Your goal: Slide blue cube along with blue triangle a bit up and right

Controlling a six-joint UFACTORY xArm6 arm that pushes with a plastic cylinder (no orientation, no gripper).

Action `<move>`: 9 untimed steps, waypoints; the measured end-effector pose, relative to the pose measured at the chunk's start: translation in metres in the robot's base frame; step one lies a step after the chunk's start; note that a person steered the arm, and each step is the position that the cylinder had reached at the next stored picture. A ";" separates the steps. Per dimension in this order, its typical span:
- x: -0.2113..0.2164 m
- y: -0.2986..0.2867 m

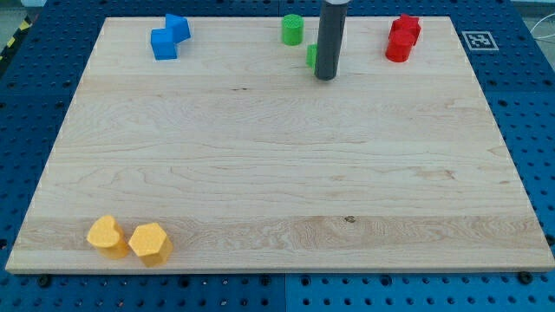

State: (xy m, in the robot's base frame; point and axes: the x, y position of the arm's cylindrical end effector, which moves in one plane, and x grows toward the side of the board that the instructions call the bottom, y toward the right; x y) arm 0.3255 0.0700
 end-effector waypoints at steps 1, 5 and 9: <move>-0.013 0.002; -0.001 -0.023; 0.044 -0.056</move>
State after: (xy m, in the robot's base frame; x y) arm 0.3691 0.0141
